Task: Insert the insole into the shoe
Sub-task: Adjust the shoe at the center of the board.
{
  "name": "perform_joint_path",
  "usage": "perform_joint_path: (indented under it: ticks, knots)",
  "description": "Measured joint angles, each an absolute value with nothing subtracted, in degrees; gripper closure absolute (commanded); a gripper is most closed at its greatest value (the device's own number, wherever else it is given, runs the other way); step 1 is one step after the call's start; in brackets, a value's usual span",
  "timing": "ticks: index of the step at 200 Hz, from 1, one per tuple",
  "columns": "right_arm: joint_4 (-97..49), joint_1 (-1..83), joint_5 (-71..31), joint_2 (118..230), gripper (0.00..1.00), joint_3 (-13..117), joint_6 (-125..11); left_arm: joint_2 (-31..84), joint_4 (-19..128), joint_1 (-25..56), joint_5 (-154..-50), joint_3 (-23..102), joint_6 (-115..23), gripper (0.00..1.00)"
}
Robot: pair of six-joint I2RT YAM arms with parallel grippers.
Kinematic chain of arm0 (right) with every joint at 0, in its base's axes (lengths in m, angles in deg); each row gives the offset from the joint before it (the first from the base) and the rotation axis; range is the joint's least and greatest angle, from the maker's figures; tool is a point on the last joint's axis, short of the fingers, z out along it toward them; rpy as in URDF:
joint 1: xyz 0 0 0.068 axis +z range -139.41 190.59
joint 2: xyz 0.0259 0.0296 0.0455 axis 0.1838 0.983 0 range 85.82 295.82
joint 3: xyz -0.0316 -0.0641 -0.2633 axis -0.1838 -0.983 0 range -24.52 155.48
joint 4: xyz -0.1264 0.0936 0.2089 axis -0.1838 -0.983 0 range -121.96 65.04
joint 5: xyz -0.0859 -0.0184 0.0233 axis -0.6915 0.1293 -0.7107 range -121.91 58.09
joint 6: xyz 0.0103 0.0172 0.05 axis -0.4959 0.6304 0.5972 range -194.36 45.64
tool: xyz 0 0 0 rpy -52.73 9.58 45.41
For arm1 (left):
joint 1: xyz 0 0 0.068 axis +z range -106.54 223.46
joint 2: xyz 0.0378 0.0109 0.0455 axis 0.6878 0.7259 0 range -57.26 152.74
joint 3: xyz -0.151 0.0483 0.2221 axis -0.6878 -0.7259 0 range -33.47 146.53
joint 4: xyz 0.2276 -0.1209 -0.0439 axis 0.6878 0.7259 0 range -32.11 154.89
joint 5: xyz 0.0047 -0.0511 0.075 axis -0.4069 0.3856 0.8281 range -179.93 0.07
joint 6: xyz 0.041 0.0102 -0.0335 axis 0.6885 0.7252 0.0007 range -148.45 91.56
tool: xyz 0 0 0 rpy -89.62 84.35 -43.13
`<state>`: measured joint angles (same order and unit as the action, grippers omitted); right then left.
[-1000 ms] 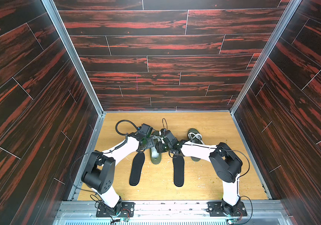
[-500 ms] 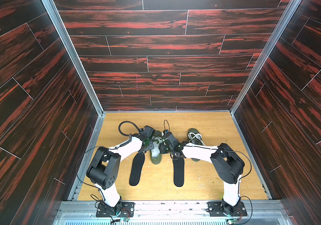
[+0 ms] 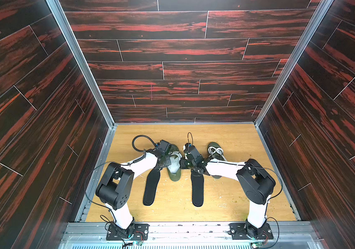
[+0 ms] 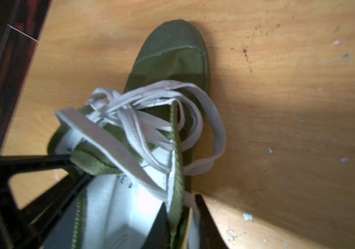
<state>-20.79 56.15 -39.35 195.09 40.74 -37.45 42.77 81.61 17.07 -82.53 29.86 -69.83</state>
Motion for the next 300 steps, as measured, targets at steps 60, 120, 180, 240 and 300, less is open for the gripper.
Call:
perform_joint_path:
  ticks: [60,120,180,240,300]
  knots:
    - [-16.7,53.6,-33.6,194.9,0.74,37.6,-35.6,42.5,83.0,15.1,-77.9,29.1,-66.7,0.47]
    - [-17.3,53.2,-29.6,193.8,0.61,37.9,-36.0,41.4,96.4,12.0,-69.4,36.8,-55.5,0.24]
    - [-19.5,53.2,-26.5,189.5,0.49,37.8,-36.2,42.1,104.7,6.6,-58.6,40.7,-37.7,0.14]
    - [-20.3,53.2,-26.1,186.7,0.46,36.1,-36.2,47.6,100.6,6.4,-58.0,45.1,-27.6,0.14]
    - [-21.6,53.2,-26.3,185.1,0.45,33.7,-36.0,55.6,93.7,8.8,-60.0,48.7,-21.3,0.22]
